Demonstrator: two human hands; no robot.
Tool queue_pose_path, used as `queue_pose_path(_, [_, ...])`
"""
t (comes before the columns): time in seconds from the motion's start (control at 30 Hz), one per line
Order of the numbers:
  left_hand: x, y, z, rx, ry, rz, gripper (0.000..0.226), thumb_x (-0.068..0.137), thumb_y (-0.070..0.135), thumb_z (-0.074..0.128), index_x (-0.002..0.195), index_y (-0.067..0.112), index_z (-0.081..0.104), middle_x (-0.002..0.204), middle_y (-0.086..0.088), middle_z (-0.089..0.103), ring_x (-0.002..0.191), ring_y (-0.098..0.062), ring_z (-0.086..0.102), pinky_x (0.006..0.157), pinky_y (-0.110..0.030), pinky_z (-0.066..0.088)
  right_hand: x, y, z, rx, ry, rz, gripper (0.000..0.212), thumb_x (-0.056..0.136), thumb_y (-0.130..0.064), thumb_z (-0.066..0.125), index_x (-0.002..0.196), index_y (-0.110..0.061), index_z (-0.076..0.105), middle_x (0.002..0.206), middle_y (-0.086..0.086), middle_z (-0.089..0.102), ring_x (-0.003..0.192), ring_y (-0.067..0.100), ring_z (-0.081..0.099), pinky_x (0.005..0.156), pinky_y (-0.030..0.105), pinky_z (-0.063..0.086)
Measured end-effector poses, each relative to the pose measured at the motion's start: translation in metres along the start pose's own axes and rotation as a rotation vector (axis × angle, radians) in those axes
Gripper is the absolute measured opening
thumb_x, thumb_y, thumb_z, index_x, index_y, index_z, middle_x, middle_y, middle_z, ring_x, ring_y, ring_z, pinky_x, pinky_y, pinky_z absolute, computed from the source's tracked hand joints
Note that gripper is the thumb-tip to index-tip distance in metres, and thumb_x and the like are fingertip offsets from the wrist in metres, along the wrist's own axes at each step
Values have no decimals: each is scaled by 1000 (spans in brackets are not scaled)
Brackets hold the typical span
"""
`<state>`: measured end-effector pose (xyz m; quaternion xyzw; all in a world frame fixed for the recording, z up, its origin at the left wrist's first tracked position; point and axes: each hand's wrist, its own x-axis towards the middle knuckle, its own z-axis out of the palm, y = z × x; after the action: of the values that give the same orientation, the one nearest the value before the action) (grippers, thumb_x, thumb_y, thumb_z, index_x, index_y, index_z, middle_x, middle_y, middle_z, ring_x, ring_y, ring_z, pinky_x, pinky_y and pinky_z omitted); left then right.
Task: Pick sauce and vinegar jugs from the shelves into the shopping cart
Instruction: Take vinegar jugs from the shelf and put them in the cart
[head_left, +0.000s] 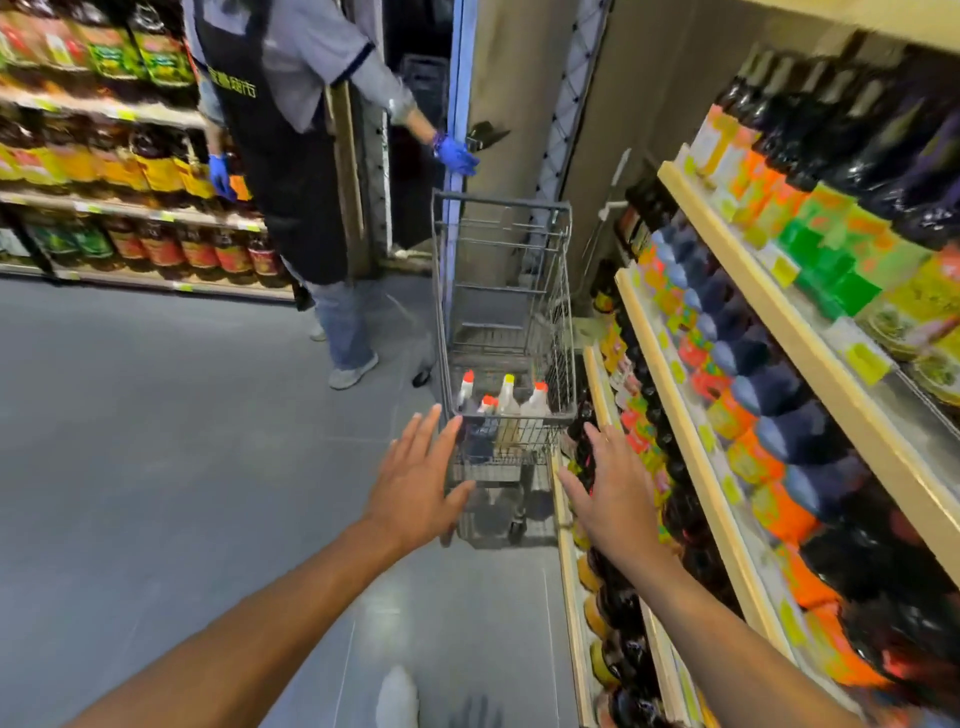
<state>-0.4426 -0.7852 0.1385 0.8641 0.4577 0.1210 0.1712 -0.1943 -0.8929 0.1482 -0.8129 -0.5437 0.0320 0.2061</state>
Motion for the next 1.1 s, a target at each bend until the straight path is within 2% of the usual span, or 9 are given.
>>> queue_pose_path(0.1, [71,-17,-7,26,-27,35,86,95,57,52,161,28,6,170,-1,-3,157,-25,-2,124,-50,18,65,-3,16,-3,4,17,71,97,-54,56,156,-21,34,161,-1,32,149,18,27,119,42,28])
queue_pose_path(0.3, [195,-33,2,33,-98,90,84,95,56,53,161,30,7,170,1,-1,157,-23,1,125,-48,19,172,12,53,51,-73,135,70,98,-52,56,156,-21,34,161,-2,34,149,19,30,119,43,28])
queue_pose_path(0.47, [297,-45,35,50,-170,111,81,96,60,47,161,30,9,170,2,0,157,-23,2,125,-48,18,254,59,99,132,-194,236,68,99,-52,55,156,-21,34,157,0,40,144,20,37,114,44,39])
queue_pose_path(0.67, [408,-56,79,57,-292,97,84,96,58,50,161,30,6,170,2,0,157,-24,1,125,-48,18,344,109,155,210,-413,332,64,98,-43,61,153,-15,40,145,6,54,131,23,53,105,40,48])
queue_pose_path(0.83, [457,-65,106,23,-365,35,83,96,56,54,161,29,10,170,0,6,156,-25,8,125,-46,21,387,135,197,239,-615,436,51,98,-32,64,141,-9,48,114,10,70,108,30,66,89,41,53])
queue_pose_path(1.0, [477,-78,130,-9,-443,-7,82,97,56,52,161,29,10,170,0,6,155,-26,13,123,-47,25,403,160,261,324,-756,656,38,96,-22,66,128,-1,59,114,16,68,111,33,65,94,38,51])
queue_pose_path(1.1, [484,-87,138,-52,-463,-17,81,97,54,54,161,29,11,170,-1,8,155,-27,14,124,-46,23,407,179,301,437,-744,832,42,90,-25,68,125,-1,62,102,13,64,96,29,66,89,39,56])
